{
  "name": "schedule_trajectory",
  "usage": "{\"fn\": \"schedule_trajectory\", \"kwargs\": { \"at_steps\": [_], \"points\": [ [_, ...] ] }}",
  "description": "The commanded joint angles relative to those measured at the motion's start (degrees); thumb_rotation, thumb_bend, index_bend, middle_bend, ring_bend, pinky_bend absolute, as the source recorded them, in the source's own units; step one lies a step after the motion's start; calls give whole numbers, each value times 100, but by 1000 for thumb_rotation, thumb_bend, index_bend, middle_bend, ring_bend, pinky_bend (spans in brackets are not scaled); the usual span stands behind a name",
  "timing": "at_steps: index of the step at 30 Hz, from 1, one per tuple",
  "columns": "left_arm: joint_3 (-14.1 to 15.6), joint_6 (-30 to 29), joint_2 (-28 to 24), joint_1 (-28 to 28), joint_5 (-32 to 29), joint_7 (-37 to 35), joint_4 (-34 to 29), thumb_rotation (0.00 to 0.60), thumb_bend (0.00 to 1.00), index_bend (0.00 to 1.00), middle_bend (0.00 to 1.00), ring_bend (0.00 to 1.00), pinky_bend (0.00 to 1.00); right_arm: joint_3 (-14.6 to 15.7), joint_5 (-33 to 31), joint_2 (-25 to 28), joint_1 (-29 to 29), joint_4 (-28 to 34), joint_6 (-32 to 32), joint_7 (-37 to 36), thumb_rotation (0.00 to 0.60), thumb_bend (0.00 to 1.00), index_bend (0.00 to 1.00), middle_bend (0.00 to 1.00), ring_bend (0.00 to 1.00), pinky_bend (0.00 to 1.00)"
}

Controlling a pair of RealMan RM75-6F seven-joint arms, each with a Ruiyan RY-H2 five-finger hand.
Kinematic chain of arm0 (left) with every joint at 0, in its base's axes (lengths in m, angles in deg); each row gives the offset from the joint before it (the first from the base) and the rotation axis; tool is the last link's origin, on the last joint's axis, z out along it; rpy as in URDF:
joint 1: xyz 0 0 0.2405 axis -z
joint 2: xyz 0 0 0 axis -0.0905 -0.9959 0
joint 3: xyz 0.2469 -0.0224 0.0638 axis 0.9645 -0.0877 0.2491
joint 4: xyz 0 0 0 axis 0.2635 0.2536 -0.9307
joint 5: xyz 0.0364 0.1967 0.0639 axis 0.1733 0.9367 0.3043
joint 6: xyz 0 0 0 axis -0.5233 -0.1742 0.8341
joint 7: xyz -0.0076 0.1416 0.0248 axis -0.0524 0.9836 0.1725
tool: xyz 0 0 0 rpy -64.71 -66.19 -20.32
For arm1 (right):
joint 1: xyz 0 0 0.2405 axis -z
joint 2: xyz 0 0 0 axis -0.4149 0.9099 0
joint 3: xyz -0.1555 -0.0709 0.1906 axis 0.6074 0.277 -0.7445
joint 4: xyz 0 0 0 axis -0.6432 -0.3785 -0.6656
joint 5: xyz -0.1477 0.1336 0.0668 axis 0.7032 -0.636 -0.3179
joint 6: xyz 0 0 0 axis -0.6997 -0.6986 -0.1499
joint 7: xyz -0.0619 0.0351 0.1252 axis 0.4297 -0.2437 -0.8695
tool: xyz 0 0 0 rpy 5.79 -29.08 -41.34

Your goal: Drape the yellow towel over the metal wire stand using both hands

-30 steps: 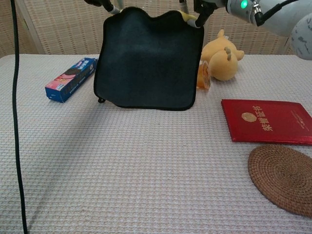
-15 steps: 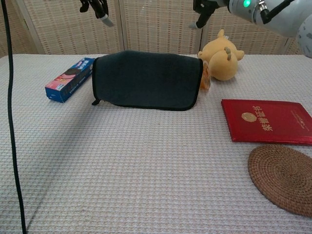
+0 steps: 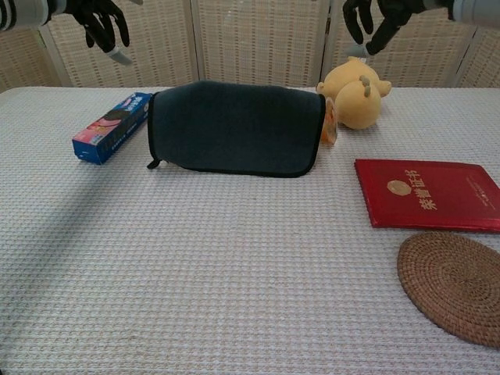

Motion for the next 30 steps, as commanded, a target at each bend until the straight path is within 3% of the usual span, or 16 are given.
{"fn": "schedule_trajectory", "kwargs": {
  "at_steps": [1,7,12,20,26,30],
  "points": [
    [228,-686,-529,-760,612,-336,-1040,600,211,106,459,428,544,355,483,756,666,743,-513,-370,600,341,160,487,457,556],
    [554,-1739,-925,-1632,1186,-289,-1883,600,212,140,459,428,537,795,1291,1412,1545,1238,-1447,-865,600,341,184,459,435,549],
    [809,-2563,-1162,-2330,1633,-227,-2293,600,211,183,459,428,536,1159,1813,1670,2217,1260,-2124,-1133,600,341,225,459,434,549],
    [1334,-3922,-1143,-3545,2601,-284,-2347,600,211,224,459,428,530,1615,1981,1551,3188,967,-2831,-1314,600,340,237,459,434,549],
    [1652,-4607,-1085,-4254,3263,-231,-2399,600,211,258,459,428,526,1667,1909,1374,3631,611,-3118,-1515,600,340,240,446,412,542],
    [1714,-4775,-1099,-4526,3452,-66,-2509,600,211,250,459,418,462,1693,1986,1212,3826,440,-3243,-1736,600,341,240,405,357,457]
  ]
}}
